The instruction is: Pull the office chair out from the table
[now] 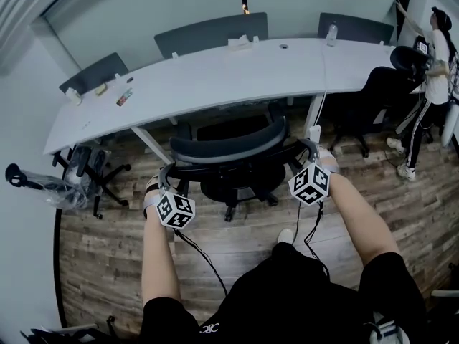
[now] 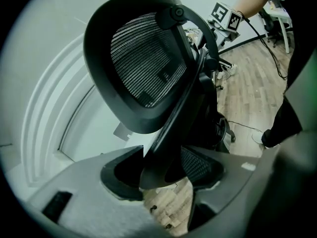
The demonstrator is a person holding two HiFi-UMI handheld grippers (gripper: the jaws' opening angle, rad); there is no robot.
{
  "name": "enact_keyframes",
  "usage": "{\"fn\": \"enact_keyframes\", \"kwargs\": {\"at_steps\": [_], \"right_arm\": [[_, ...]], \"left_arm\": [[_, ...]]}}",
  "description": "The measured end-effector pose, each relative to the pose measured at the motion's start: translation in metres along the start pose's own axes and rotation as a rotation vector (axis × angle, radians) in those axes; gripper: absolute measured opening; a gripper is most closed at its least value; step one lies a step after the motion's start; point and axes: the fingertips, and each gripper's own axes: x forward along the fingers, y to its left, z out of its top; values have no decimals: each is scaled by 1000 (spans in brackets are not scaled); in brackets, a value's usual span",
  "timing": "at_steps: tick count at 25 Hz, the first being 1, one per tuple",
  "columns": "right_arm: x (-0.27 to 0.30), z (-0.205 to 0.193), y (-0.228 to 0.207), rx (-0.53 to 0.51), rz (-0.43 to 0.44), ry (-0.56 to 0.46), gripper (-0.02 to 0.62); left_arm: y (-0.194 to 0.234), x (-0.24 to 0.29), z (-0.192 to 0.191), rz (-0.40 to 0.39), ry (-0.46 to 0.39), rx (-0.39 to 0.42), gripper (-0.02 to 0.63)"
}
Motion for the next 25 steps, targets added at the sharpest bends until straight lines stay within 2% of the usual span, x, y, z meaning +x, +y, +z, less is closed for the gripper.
{"fn": "enact_keyframes", "kwargs": {"at_steps": [10, 25], "right_arm": [[-24, 4, 16, 43, 4, -17, 250], [-82, 6, 68, 109, -23, -34, 252]], "left_arm": [[-5, -18, -9, -2, -18, -2, 233], [-27, -63, -36, -11, -55, -2, 235]]}}
